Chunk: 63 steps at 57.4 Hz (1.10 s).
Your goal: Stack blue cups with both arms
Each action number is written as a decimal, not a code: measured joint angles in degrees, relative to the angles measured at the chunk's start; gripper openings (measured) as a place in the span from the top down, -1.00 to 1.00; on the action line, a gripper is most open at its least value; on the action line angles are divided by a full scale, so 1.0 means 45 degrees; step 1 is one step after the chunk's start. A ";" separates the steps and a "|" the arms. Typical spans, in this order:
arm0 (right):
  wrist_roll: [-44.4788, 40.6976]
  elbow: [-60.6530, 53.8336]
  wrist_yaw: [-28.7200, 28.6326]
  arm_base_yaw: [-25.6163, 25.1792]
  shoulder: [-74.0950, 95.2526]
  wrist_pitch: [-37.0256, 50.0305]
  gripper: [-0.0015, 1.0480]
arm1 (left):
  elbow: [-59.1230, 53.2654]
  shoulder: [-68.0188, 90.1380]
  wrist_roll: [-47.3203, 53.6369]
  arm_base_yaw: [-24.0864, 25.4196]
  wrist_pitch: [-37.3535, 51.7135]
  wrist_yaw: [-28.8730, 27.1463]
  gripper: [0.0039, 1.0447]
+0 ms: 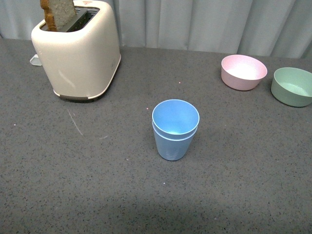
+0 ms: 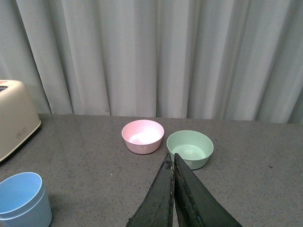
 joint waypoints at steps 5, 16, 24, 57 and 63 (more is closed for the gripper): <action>-0.0005 -0.0005 -0.0029 0.0000 -0.1462 -0.1710 0.98 | 0.0000 0.0000 0.0000 0.0000 0.0000 -0.0010 -0.88; -0.0015 -0.0005 -0.0034 0.0000 -0.1749 -0.1787 0.68 | 0.0000 -0.0005 0.0000 0.0000 0.0000 0.0000 -0.88; -0.0019 -0.0005 -0.0034 0.0000 -0.1758 -0.1787 0.04 | 0.0000 -0.0005 0.0000 0.0000 0.0000 0.0000 -0.88; -0.0010 -0.0005 -0.0034 0.0000 -0.1758 -0.1787 -0.81 | 0.0000 -0.0005 0.0000 0.0000 0.0000 0.0000 -0.88; -0.0010 -0.0005 -0.0034 0.0000 -0.1753 -0.1787 -0.81 | 0.0000 -0.0005 0.0000 0.0000 0.0000 0.0000 -0.88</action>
